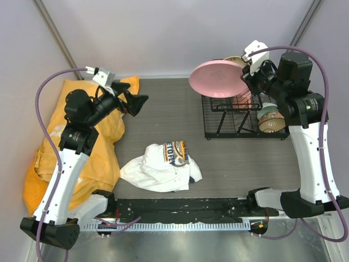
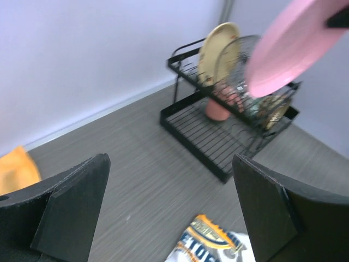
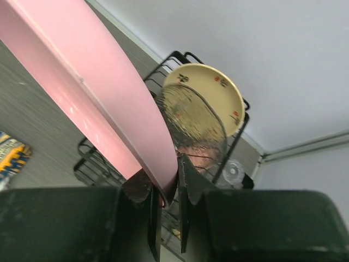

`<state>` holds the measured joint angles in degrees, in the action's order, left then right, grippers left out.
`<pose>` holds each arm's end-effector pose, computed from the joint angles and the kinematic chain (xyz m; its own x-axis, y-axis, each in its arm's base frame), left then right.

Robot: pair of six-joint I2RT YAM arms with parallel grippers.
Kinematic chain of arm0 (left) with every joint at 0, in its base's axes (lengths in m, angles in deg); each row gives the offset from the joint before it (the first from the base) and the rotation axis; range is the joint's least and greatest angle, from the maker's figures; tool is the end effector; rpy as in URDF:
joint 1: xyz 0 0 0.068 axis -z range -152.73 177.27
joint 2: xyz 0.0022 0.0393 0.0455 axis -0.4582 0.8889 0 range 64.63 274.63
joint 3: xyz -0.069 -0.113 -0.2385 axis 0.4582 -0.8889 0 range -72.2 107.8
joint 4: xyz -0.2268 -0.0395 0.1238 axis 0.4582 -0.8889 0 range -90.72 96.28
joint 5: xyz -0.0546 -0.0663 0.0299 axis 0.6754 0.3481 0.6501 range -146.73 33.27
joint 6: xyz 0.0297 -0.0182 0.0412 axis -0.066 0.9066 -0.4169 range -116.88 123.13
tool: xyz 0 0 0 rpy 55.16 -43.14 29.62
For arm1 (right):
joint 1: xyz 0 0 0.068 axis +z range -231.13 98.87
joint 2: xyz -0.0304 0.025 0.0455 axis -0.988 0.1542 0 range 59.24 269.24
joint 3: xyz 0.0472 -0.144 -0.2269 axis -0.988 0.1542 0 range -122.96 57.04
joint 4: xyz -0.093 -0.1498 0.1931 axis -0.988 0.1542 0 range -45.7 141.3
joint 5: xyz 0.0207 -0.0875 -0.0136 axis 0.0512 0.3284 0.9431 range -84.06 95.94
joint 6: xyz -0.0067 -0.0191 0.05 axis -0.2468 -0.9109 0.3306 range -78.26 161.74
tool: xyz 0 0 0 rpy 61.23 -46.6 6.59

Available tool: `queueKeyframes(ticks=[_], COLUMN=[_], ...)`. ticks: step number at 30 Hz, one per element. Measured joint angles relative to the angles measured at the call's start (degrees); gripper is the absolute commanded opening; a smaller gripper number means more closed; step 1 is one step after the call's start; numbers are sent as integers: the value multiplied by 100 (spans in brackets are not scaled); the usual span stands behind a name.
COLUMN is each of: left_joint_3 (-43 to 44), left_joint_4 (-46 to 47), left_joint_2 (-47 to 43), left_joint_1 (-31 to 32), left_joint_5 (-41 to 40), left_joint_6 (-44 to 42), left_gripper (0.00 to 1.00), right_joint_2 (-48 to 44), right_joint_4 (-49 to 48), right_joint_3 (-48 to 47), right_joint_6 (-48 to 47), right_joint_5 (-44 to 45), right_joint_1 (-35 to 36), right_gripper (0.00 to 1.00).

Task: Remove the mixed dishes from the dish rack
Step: Pick up the plate from the dish rack.

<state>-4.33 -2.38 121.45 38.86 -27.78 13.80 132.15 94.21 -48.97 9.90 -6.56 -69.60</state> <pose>0.2018 -0.0590 0.4447 -0.0802 -0.1490 -0.9856 0.6459 0.7453 -0.1652 0.2130 0.0512 0.5185 -0.0307 -0.5320 -0.8462 -0.4876 0.7470 -0.4519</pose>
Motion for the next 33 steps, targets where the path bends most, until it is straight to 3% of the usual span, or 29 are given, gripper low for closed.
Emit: queueKeyframes(ticks=[5,21,28,33], left_joint_3=[249,424,433,496], left_joint_4=[195,247,247,249], left_joint_2=[149,767,861,909], left_joint_1=[844,1574,1615,1615], left_joint_5=[-181,-337,-485,-527], left_joint_6=[219,221,35,-42], left_gripper=[97,91,76,59], right_joint_2=[168,258,258,229], right_joint_4=[-251,-946,-1008,-1088], right_joint_3=[46,649,682,922], right_joint_6=[649,1740,1954,2052], right_joint_5=[-184,-389,-636,-872], right_joint_1=[315,1150,1200,1207], right_gripper=[1,1,1,1])
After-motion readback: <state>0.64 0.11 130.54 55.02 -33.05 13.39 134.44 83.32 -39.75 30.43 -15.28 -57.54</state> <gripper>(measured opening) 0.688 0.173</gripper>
